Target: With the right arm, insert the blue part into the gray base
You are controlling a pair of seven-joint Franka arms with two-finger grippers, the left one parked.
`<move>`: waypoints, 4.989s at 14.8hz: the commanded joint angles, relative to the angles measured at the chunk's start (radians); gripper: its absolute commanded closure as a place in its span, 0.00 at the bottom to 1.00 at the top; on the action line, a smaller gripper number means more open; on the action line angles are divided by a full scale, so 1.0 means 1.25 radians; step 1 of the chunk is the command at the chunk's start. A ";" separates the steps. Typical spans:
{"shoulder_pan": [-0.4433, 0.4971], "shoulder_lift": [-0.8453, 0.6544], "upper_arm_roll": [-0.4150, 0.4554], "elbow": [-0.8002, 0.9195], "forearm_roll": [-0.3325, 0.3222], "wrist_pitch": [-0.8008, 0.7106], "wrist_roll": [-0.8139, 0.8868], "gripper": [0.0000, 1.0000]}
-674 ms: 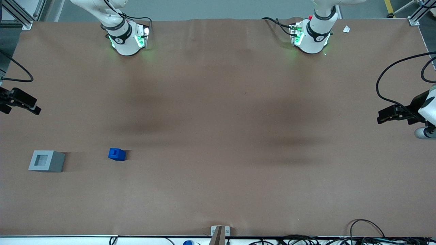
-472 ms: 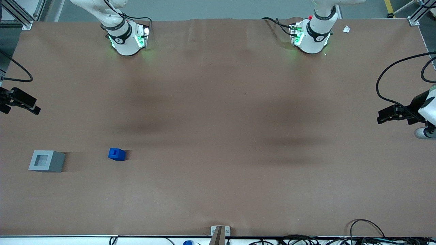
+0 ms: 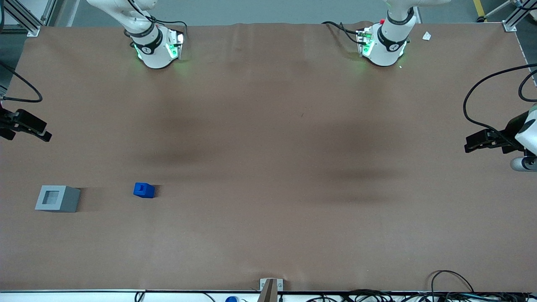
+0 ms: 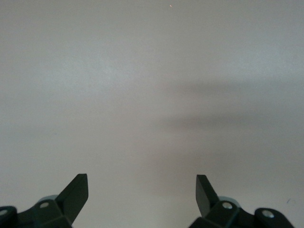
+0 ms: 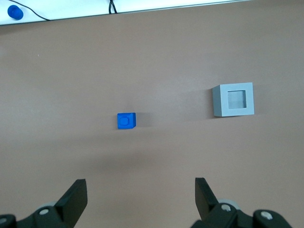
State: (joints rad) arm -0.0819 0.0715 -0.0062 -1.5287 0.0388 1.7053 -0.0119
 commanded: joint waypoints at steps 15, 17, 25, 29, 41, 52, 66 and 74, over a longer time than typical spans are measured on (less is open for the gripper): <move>0.111 0.153 0.007 -0.067 -0.005 0.113 0.093 0.00; 0.117 0.183 0.006 -0.096 -0.009 0.174 0.094 0.00; 0.105 0.272 0.003 -0.219 -0.014 0.400 0.093 0.00; 0.104 0.318 0.003 -0.220 -0.014 0.442 0.093 0.00; 0.111 0.392 0.004 -0.246 -0.011 0.560 0.094 0.00; 0.108 0.391 0.004 -0.226 -0.011 0.549 0.091 0.61; -0.045 0.336 0.001 -0.080 -0.013 0.370 -0.054 0.78; -0.138 0.339 0.001 0.019 -0.014 0.282 -0.134 0.80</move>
State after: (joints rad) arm -0.2209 0.5012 -0.0228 -1.5523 0.0347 2.1119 -0.1528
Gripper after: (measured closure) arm 0.493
